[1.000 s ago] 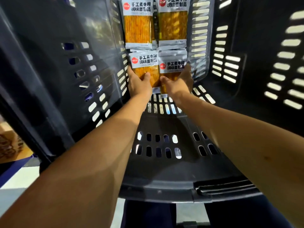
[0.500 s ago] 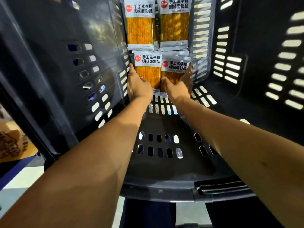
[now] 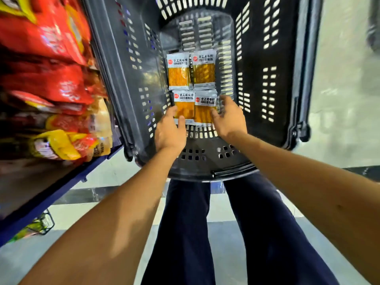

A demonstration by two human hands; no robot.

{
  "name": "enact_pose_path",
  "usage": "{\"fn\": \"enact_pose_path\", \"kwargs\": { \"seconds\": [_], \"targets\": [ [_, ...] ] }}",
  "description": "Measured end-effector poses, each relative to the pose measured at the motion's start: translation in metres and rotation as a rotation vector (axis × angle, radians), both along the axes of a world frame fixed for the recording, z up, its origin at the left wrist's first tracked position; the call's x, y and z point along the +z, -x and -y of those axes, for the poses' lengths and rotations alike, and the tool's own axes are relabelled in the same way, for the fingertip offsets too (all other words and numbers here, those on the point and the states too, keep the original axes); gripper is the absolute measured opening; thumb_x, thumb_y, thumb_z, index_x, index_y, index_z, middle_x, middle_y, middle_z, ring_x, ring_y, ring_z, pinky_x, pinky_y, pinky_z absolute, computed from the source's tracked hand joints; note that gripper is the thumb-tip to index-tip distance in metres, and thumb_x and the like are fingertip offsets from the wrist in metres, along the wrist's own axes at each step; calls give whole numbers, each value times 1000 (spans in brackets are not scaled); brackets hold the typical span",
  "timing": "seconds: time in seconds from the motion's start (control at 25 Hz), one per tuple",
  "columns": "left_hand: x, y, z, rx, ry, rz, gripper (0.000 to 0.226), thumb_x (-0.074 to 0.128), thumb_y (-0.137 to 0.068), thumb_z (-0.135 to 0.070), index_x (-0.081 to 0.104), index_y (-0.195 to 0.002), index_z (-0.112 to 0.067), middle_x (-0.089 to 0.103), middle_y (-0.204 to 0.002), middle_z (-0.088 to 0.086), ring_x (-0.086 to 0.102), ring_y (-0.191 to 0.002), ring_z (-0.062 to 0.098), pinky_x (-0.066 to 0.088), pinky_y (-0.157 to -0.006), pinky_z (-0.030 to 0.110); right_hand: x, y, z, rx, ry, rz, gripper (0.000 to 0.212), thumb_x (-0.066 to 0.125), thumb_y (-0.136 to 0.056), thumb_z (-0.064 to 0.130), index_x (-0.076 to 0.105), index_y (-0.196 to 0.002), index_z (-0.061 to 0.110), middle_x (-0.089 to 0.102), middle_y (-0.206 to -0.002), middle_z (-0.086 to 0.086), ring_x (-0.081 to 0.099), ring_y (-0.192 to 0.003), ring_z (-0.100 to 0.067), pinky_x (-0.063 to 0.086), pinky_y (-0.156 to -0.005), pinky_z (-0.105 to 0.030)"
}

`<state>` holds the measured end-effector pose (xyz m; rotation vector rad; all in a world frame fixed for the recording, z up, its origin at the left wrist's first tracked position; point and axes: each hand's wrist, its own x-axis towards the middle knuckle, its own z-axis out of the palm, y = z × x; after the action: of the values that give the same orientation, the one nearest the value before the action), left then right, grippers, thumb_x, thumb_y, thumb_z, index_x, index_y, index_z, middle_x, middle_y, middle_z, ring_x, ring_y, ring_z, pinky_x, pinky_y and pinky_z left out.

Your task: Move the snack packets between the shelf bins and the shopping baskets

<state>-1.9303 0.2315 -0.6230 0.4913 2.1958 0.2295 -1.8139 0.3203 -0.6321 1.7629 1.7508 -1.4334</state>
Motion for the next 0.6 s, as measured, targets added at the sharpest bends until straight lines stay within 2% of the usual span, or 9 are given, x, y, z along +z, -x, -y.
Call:
{"fn": "enact_pose_path", "kwargs": {
  "seconds": [0.16, 0.32, 0.48, 0.6],
  "targets": [
    [121, -15, -4, -127, -93, 25, 34, 47, -98, -30, 51, -131, -22, 63, -124, 2, 59, -109, 23, 46, -97, 40, 126, -27, -14, 168, -99, -120, 42, 49, -95, 33, 45, -131, 12, 61, -120, -12, 58, -107, -30, 48, -91, -43],
    [246, -29, 3, -179, -259, -13, 34, 49, -97, -30, 53, -129, -19, 61, -126, 0, 60, -108, 20, 48, -94, 38, 256, -62, -16, 245, -222, -219, 41, 51, -94, 30, 47, -131, 13, 60, -123, -10, 57, -109, -29, 45, -86, -36],
    [324, -40, 34, -274, -328, -30, 38, 47, -97, -33, 50, -133, -19, 59, -129, 2, 57, -114, 20, 46, -93, 35, 333, -97, 6, 207, -261, -203, 40, 54, -94, 28, 47, -129, 12, 63, -118, -10, 58, -107, -30, 41, -80, -32],
    [351, -41, 63, -319, -338, 24, 38, 49, -97, -33, 51, -132, -19, 59, -129, 3, 56, -113, 21, 44, -92, 33, 370, -113, 40, 124, -312, -201, 43, 54, -93, 29, 45, -131, 9, 63, -118, -12, 59, -108, -31, 45, -87, -36]
  ]
}}
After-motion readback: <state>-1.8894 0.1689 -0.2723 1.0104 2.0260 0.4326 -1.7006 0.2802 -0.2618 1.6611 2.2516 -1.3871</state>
